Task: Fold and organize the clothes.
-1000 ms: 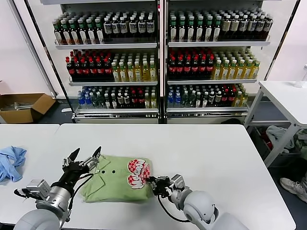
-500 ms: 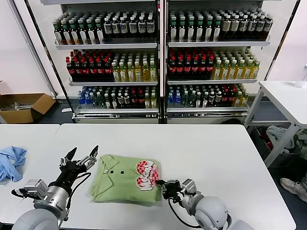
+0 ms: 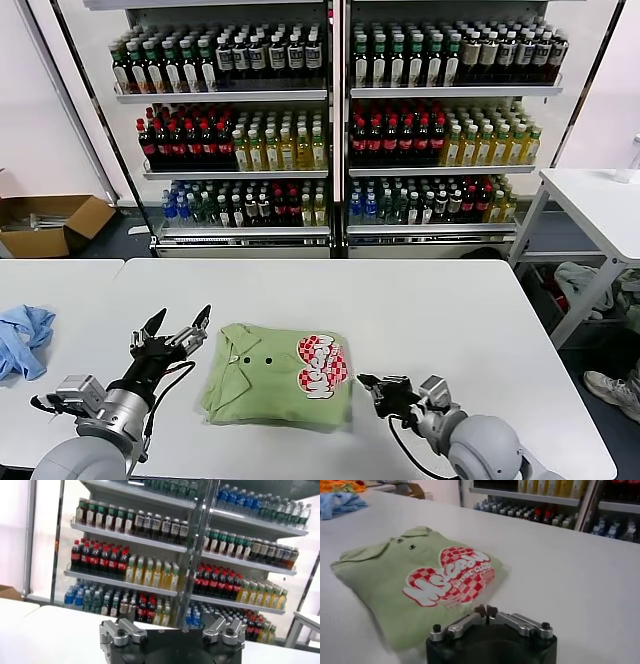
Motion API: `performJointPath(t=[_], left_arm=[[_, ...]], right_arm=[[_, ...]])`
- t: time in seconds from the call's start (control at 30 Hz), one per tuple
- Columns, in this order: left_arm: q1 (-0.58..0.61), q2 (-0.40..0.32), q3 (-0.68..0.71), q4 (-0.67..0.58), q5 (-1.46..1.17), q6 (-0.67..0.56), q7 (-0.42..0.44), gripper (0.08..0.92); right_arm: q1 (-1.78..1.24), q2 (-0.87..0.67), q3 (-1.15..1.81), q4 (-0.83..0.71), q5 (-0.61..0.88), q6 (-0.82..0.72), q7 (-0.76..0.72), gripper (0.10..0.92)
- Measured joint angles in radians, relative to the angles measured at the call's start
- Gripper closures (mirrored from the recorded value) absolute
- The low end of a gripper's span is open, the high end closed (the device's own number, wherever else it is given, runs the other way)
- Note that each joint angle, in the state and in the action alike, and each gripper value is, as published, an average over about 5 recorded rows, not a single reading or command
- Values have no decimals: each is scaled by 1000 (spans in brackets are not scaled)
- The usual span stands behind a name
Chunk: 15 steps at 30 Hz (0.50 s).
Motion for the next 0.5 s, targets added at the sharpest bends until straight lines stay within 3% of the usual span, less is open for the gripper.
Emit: performJointPath(t=[0.17, 0.5], left_arm=[[1, -1, 0, -1, 1, -1, 2, 177], [2, -6, 2, 0, 11, -5, 9, 177]], right_arm=[[-20, -3, 18, 24, 7, 16, 0, 810], [59, 68, -71, -4, -4, 94, 39, 516]])
